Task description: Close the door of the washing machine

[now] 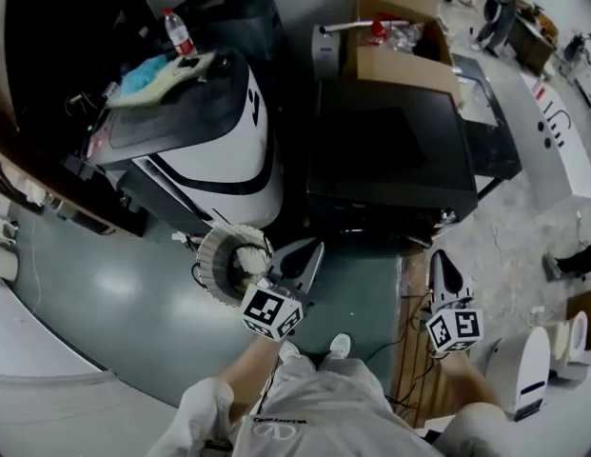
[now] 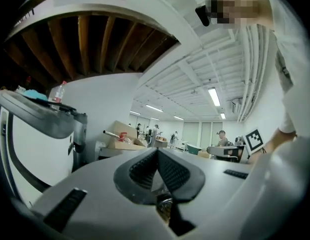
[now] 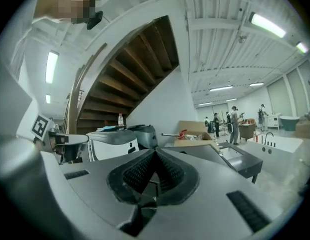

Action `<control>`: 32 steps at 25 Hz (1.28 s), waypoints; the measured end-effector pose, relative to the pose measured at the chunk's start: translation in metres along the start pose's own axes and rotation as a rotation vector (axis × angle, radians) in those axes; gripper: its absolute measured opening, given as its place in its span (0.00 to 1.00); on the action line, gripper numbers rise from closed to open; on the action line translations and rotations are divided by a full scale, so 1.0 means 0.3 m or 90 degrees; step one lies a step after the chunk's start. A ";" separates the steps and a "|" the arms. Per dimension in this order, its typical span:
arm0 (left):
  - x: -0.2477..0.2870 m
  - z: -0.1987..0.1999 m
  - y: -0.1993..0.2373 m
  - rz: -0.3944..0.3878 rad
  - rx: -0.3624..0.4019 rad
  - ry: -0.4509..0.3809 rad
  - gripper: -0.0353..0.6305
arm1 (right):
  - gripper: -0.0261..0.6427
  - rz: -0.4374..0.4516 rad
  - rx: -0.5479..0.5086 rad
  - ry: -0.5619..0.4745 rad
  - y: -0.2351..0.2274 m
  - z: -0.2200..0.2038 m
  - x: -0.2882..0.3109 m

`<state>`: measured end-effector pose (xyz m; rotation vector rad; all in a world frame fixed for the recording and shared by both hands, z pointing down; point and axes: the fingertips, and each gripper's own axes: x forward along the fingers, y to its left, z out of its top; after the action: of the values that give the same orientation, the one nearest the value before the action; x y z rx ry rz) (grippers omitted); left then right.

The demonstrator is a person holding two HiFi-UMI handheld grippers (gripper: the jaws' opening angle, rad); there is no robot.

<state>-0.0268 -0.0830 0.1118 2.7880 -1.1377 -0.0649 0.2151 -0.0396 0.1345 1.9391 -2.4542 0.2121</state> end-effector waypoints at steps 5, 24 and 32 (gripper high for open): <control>-0.165 0.133 0.031 0.044 0.025 -0.041 0.06 | 0.06 0.014 -0.031 -0.017 0.072 0.124 -0.103; -0.328 0.181 0.056 0.123 0.058 -0.064 0.06 | 0.06 -0.017 0.000 -0.042 0.025 0.135 -0.269; -0.324 0.179 0.042 0.121 0.055 -0.062 0.06 | 0.05 -0.013 -0.008 -0.038 0.031 0.132 -0.266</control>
<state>-0.1098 -0.0296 0.0594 2.7612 -1.4572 -0.1380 0.2279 0.0353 0.0873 1.9927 -2.4651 0.1403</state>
